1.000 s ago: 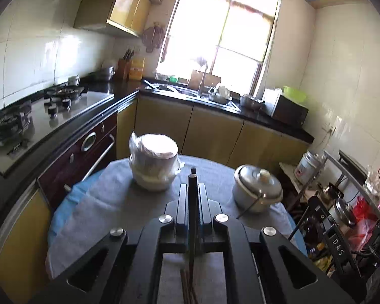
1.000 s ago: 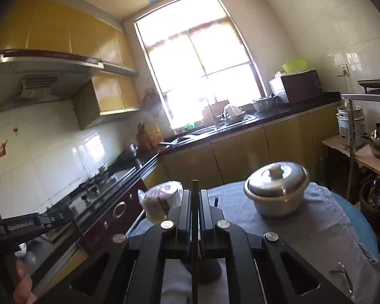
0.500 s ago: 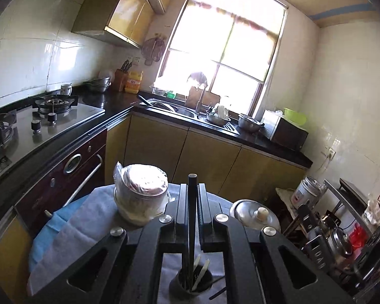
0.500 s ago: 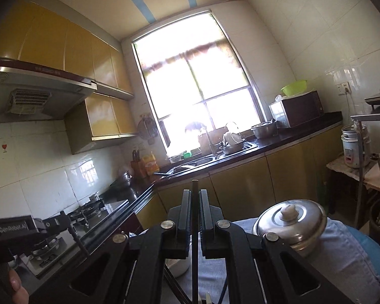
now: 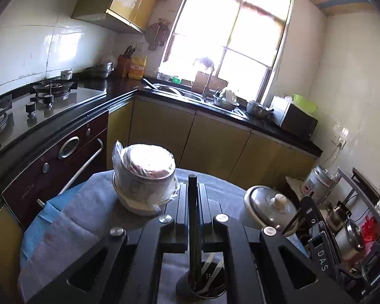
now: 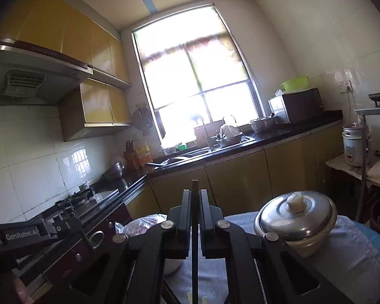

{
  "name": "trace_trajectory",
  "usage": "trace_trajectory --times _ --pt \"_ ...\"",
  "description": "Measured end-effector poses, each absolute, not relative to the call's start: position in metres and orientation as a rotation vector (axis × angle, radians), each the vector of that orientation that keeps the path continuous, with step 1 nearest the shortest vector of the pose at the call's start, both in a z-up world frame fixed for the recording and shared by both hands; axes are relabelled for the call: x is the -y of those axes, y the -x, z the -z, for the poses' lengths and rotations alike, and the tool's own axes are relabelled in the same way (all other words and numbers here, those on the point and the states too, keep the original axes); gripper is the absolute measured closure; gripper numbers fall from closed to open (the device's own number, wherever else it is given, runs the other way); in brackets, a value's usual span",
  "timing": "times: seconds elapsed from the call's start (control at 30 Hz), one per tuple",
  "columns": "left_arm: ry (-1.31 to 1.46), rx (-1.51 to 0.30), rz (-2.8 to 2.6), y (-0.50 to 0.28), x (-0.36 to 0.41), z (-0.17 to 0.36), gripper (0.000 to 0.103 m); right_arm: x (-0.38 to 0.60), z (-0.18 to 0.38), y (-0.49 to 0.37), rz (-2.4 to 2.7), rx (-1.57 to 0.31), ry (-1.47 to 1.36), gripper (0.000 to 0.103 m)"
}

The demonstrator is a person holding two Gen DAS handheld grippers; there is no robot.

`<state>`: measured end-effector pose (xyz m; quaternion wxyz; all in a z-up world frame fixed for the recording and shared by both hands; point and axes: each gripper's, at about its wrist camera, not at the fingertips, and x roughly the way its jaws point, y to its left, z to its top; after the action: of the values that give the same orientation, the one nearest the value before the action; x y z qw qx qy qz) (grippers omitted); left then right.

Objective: Organize utensils
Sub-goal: 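Lower the chopsticks into the holder cup and open both tools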

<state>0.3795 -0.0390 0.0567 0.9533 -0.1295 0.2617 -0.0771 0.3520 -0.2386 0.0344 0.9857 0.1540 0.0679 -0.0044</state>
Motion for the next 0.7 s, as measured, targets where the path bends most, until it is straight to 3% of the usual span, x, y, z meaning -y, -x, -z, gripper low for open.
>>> trace_trajectory --times 0.7 --pt "0.228 -0.616 0.145 -0.372 0.045 -0.028 0.096 0.26 0.014 -0.33 -0.009 -0.288 -0.39 0.097"
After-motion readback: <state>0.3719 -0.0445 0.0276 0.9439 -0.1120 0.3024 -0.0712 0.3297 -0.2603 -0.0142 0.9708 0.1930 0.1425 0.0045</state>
